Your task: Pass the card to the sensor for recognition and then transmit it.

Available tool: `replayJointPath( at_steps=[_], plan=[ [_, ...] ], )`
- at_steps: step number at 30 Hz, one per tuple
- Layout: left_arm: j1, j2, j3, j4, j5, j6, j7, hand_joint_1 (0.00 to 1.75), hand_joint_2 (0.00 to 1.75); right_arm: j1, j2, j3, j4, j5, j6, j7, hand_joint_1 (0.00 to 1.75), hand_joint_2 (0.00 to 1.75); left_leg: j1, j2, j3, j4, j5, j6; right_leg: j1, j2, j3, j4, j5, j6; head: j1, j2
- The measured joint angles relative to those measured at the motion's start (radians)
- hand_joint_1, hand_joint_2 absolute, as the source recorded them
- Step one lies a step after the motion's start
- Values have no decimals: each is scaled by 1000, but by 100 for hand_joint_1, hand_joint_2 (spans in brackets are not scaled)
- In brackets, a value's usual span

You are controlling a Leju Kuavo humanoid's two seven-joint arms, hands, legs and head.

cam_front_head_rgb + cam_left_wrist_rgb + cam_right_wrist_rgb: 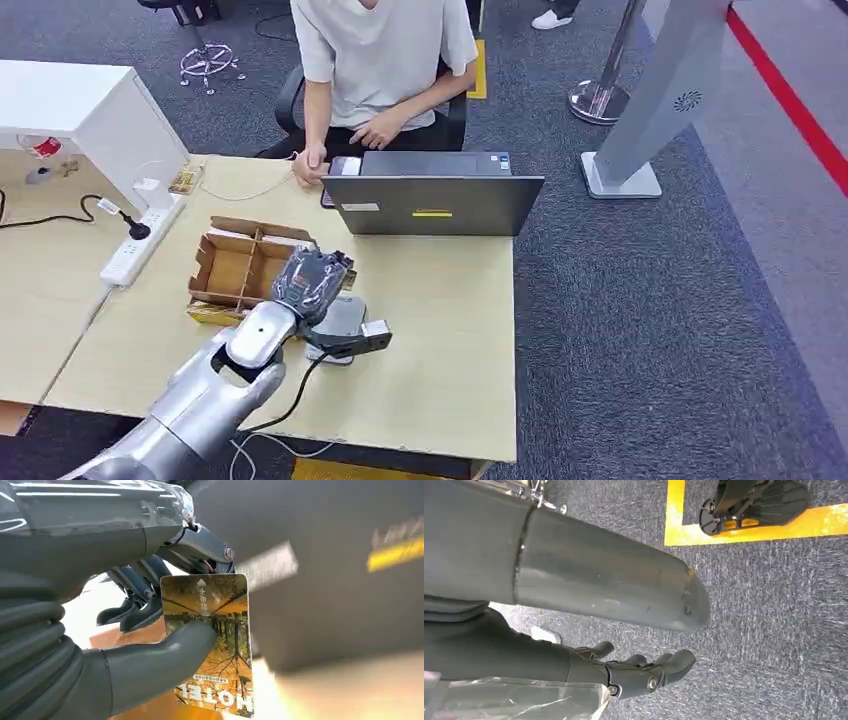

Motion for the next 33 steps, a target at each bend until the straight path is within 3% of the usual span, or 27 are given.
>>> replayJointPath(
  at_steps=[8,15,17,19,22,25,27,30,33],
  plan=[
    [-4,-25,0,69,19,-45,52,175,175,0,-5,-11,0,5,0,2,0,0,0,0,0,0,0,0,0,-1,0,0,0,0,0,0],
    [-8,-32,0,87,48,-52,44,175,175,1,-7,-17,0,5,-2,2,0,0,0,0,0,0,0,0,0,0,0,0,0,0,0,0],
    [-7,-32,0,88,53,-28,33,175,175,1,-7,-19,0,3,-2,2,0,0,0,0,0,0,0,0,0,-1,1,0,0,0,0,0],
    [-1,-30,0,86,49,33,21,175,175,1,-6,-22,0,0,-8,5,0,0,0,0,0,0,0,0,0,-1,1,0,0,0,0,0],
    [23,-29,0,49,11,175,9,175,175,0,0,-23,2,5,-31,14,0,0,0,-1,0,0,0,0,0,-1,1,1,0,0,0,0],
    [59,-20,15,-18,-52,376,-21,175,175,0,26,-22,3,33,-141,31,0,0,0,-1,0,0,0,0,0,-1,1,1,0,0,0,0],
    [87,-12,35,-75,-83,472,-44,175,175,1,41,-21,5,42,-174,35,0,0,0,-1,0,0,0,0,0,-1,0,1,0,0,0,0],
    [102,-3,75,-130,-125,550,-61,175,175,1,55,-19,6,53,-175,39,0,0,0,-1,0,-1,0,0,0,-1,0,1,-1,0,0,0],
    [92,11,131,-155,-149,584,-73,175,175,1,61,-16,8,64,-169,42,0,0,0,-1,0,-1,1,-2,0,-1,0,1,0,0,0,0]
  ],
)
